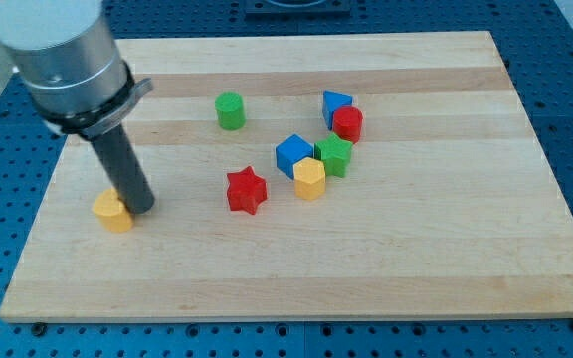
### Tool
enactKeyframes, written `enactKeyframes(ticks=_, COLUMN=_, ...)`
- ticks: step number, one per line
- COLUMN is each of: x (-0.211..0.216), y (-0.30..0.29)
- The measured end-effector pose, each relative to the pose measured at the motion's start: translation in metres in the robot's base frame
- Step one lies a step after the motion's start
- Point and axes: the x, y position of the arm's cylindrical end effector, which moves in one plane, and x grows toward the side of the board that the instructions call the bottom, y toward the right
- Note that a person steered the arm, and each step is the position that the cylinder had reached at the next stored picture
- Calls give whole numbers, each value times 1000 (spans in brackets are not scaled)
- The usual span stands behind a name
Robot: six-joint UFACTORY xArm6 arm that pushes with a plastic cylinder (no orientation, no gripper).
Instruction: Push the yellow heart to the bottom left of the board
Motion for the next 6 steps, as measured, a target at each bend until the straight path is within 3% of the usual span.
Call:
enactKeyframes(ticks=2, x=31, y=-42)
enactKeyframes(ticks=4, x=-8, y=5)
enactKeyframes(ticks=6, x=20, y=-111)
